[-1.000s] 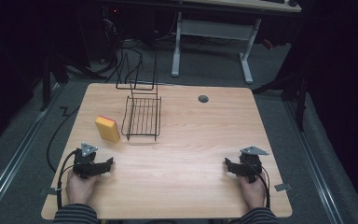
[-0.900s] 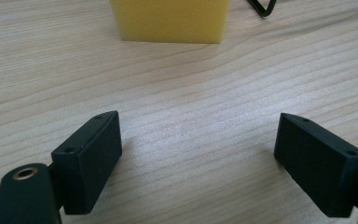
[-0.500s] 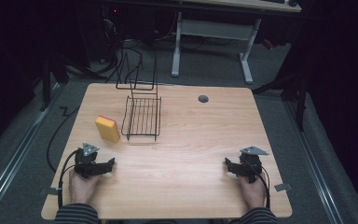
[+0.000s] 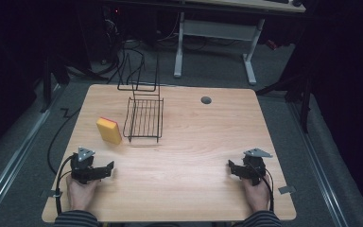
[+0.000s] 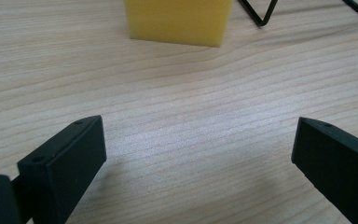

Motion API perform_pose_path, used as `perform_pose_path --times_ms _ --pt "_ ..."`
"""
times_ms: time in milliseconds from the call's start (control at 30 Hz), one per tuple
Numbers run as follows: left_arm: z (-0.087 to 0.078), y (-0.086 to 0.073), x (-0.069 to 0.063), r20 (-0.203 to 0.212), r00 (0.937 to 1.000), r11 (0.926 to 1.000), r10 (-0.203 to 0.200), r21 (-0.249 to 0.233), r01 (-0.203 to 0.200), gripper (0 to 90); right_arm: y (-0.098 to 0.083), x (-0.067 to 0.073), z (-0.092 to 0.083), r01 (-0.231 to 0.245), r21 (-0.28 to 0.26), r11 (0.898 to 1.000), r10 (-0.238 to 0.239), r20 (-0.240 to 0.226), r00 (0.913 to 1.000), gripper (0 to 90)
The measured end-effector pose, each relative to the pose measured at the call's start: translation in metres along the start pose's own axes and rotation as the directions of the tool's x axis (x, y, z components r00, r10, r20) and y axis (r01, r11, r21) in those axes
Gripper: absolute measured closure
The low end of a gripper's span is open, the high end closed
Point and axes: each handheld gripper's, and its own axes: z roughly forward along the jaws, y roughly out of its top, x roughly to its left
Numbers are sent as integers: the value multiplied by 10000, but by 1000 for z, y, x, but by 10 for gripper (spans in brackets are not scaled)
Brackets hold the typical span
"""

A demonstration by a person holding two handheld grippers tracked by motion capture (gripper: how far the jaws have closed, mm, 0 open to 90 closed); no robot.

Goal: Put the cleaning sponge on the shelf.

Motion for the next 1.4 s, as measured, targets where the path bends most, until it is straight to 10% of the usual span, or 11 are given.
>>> perform_pose_path --times_ms 667,1400 --pt "-27 30 -5 264 9996 9971 -33 -758 53 8 0 0 0 -28 10 10000 28 20 10000 220" --pt "-18 71 -4 70 10000 9960 -36 -889 42 3 0 0 0 15 -9 10000 -15 26 10000 220"
